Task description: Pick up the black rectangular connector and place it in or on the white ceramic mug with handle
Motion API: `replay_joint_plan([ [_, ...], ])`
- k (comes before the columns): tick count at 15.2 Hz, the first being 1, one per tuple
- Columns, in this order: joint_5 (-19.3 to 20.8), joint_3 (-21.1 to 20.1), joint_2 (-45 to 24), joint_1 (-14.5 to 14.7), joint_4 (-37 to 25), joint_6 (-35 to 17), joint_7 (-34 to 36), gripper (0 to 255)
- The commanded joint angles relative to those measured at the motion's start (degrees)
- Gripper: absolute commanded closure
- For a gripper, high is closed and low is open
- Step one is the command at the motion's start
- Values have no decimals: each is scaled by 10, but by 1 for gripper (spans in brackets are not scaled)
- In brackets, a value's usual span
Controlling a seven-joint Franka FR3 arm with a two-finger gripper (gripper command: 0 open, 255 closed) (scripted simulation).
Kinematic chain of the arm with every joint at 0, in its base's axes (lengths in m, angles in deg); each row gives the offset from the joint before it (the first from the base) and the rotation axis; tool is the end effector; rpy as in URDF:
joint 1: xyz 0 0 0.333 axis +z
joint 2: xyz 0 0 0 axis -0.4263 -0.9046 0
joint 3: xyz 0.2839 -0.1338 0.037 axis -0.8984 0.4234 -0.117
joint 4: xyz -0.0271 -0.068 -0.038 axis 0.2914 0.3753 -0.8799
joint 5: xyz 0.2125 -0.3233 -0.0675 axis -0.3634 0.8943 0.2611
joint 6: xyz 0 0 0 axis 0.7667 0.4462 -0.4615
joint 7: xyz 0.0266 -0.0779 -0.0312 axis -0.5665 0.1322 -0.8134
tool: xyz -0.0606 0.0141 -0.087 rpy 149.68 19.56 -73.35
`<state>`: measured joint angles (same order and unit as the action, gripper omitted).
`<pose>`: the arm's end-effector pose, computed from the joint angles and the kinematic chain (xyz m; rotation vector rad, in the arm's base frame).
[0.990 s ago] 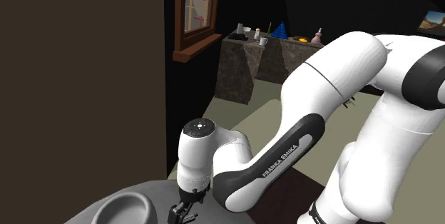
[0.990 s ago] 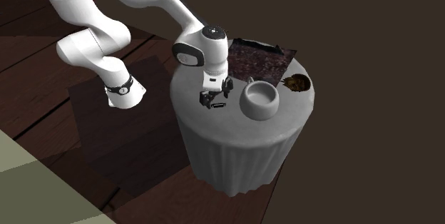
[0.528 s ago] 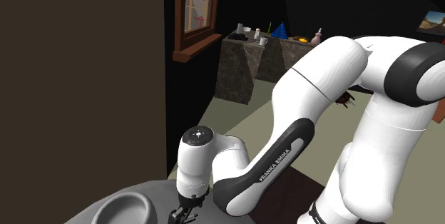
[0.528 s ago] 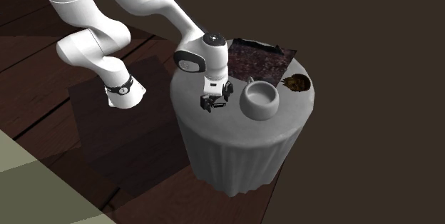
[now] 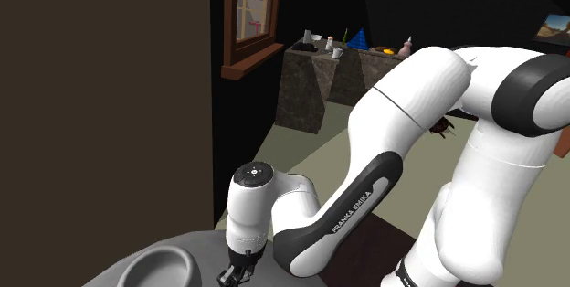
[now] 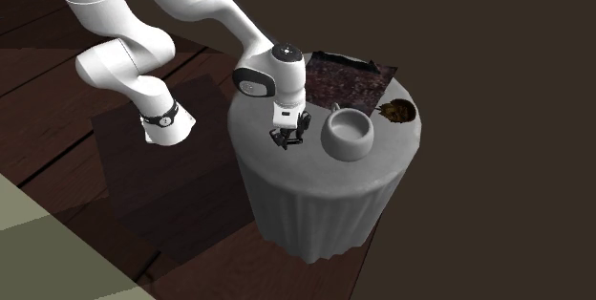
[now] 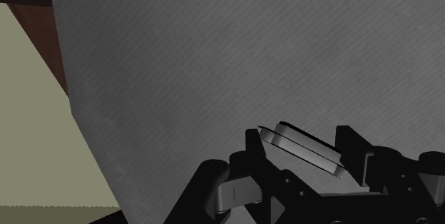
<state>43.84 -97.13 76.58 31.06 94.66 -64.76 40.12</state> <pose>0.3577 0.3143 0.2531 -3.1275 -0.0972 -0.0110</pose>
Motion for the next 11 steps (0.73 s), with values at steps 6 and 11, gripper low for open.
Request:
replay_joint_plan([
  [6,0,0,0,0,0,0,0,255],
  [11,-48,-11,43,-6,-4,39,-34,255],
])
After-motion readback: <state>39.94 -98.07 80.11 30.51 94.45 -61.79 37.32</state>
